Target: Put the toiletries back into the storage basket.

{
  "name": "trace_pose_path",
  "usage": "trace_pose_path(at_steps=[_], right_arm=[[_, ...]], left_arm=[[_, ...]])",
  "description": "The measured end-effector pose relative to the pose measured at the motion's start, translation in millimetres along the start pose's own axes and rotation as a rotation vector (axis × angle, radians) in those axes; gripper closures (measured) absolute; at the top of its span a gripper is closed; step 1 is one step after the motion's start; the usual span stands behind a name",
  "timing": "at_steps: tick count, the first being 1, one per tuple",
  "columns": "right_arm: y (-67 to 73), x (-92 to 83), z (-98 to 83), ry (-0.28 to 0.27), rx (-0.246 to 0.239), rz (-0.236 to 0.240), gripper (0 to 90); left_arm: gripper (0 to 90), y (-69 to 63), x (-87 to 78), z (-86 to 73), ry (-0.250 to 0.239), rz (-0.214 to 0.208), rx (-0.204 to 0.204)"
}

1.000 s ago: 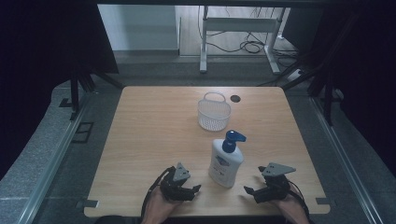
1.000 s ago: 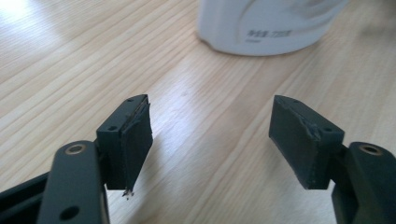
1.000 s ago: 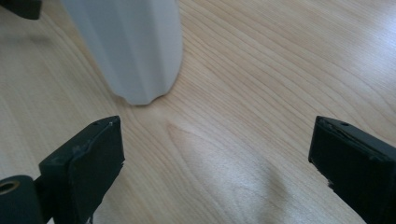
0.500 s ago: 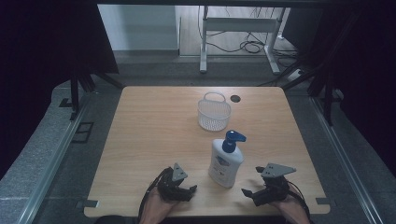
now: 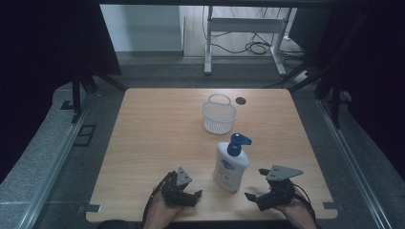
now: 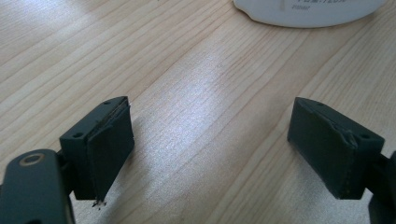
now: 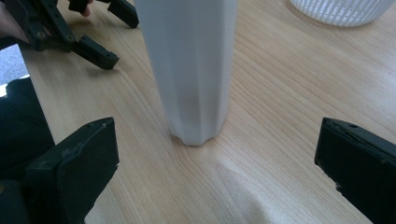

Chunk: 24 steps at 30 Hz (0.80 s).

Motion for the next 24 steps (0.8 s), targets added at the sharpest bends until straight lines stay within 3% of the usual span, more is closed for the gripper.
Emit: trace_pose_path(at_steps=[13, 24], right_arm=[[4.8, -0.5, 23.9, -0.054, 0.073, 0.051, 0.0], [3.3, 1.7, 45.8, -0.095, 0.108, 0.046, 4.6]], left_arm=[[13.8, -0.3, 0.3, 0.1, -0.002, 0.001, -0.003], [13.6, -0.2, 0.2, 0.4, 0.003, 0.001, -0.001]])
Point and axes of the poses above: each handheld gripper's, and its own axes: x roughly forward along the jaws, z roughly out of its top, y roughly to its left, the point moved 1 cm from there along x, roughly forward along the jaws, and after that the axes turned 5 degrees about -z, right-handed, at the moved point
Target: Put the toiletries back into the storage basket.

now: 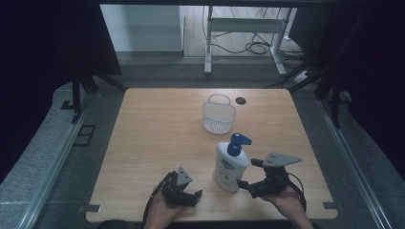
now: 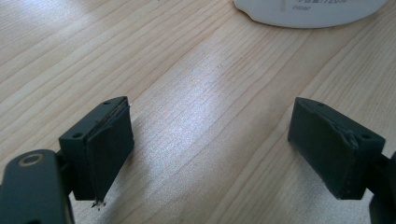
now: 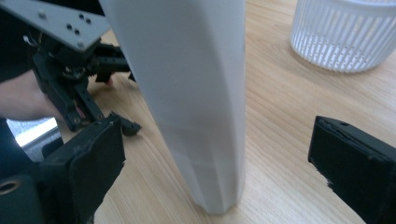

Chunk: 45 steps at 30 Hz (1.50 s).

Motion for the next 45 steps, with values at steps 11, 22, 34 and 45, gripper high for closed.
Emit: trace_pose_path(at_steps=[11, 22, 34, 45], right_arm=[[5.0, 9.3, 19.4, -0.017, 0.011, 0.018, 13.0], [11.3, 19.3, 31.6, -0.029, 0.006, 0.004, 17.9], [17.5, 25.8, 39.9, -0.042, -0.022, -0.032, 32.5], [23.8, 25.0, 43.6, -0.049, -0.095, -0.1, 37.2]], left_arm=[[13.5, -0.2, 0.1, 0.1, 0.001, 0.001, -0.001], [13.5, -0.3, 0.2, 0.2, 0.001, 0.003, -0.001], [13.5, -0.4, 0.2, 0.2, 0.001, 0.003, -0.002], [13.5, -0.6, 0.3, 0.4, 0.001, 0.004, -0.002]])
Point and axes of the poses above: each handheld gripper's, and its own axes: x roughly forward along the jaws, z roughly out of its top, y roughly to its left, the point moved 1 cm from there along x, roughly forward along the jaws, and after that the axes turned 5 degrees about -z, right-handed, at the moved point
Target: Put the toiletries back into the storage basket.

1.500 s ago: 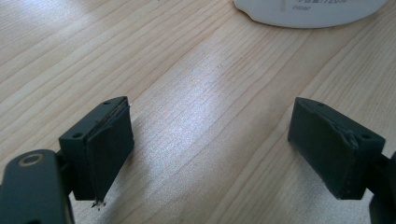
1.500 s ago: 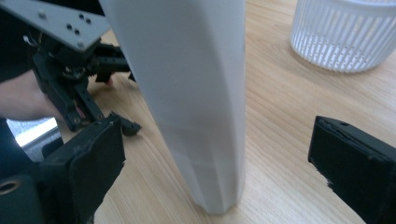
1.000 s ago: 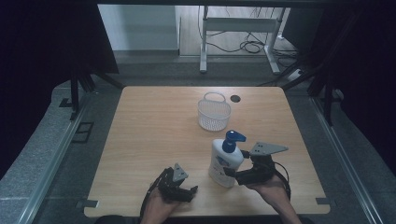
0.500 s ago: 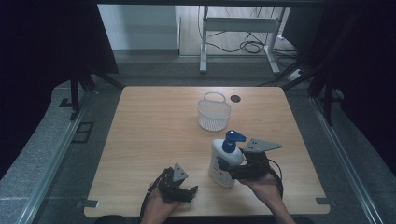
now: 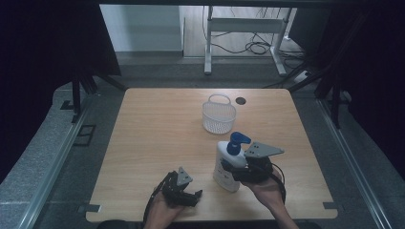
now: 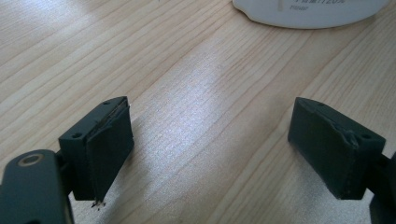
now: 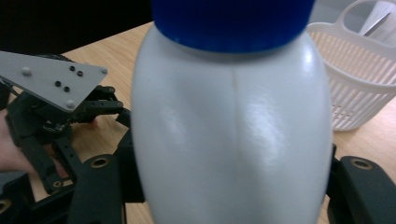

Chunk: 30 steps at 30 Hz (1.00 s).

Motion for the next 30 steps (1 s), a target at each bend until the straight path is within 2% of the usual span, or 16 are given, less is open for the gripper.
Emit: trace_pose_path(at_steps=[4, 7, 9, 20, 30], right_arm=[[-4.6, -0.1, 0.2, -0.005, 0.022, 0.006, 37.6], [-11.2, 0.3, 0.4, -0.006, 0.06, 0.037, 37.7], [-14.5, 0.7, 1.4, -0.006, 0.065, 0.052, 37.7], [-20.2, 4.5, 14.4, 0.007, -0.027, 0.062, 37.8], [-35.1, 12.4, 22.8, -0.002, -0.033, 0.15, 37.8]], left_arm=[[13.5, -0.2, 0.2, 0.1, -0.001, 0.001, -0.001], [13.5, -0.2, 0.3, 0.2, -0.001, 0.001, 0.0], [13.5, -0.2, 0.3, 0.2, -0.001, 0.001, -0.001], [13.5, -0.3, 0.5, 0.3, -0.002, 0.001, -0.002], [13.5, -0.3, 0.6, 0.4, -0.002, 0.001, 0.0]])
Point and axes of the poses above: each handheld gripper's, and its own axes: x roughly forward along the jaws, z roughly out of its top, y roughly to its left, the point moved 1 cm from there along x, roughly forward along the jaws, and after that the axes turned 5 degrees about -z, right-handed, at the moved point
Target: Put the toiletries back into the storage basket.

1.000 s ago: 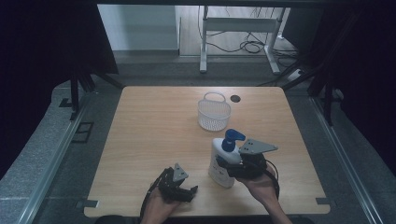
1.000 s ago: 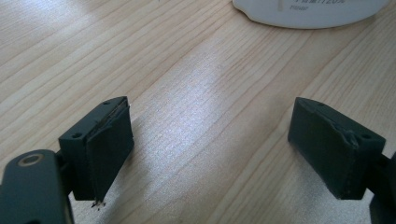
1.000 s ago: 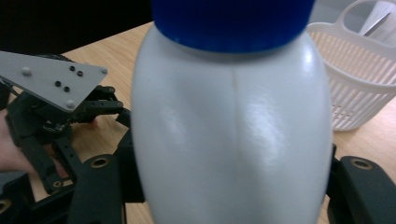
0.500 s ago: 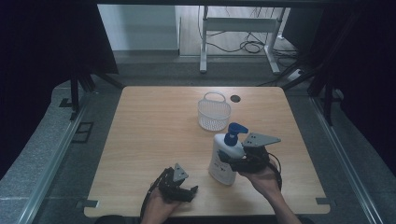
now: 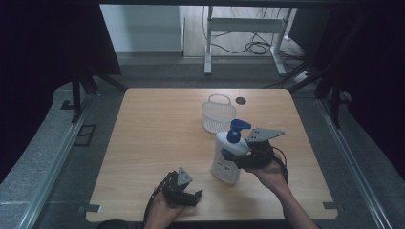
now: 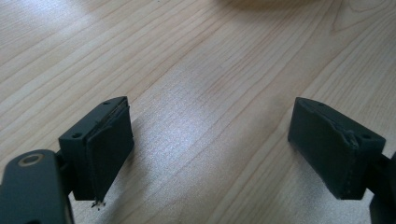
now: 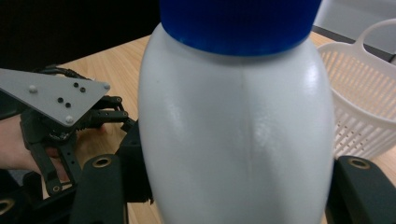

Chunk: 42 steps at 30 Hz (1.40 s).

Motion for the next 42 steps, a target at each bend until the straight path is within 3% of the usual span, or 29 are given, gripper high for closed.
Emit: trace_pose_path(at_steps=[14, 31, 42], right_arm=[[-27.3, -0.6, 18.6, -0.044, -0.009, 0.064, 37.8], [-56.3, 6.7, 44.6, -0.048, -0.086, 0.118, 37.9], [-69.9, 16.0, 60.9, -0.051, -0.108, 0.141, 37.9]], left_arm=[[13.5, -0.1, 0.3, 0.3, 0.0, 0.0, 0.002], [13.5, -0.2, 0.5, 0.4, 0.001, 0.0, 0.002], [13.5, -0.2, 0.5, 0.6, 0.002, -0.001, 0.004]])
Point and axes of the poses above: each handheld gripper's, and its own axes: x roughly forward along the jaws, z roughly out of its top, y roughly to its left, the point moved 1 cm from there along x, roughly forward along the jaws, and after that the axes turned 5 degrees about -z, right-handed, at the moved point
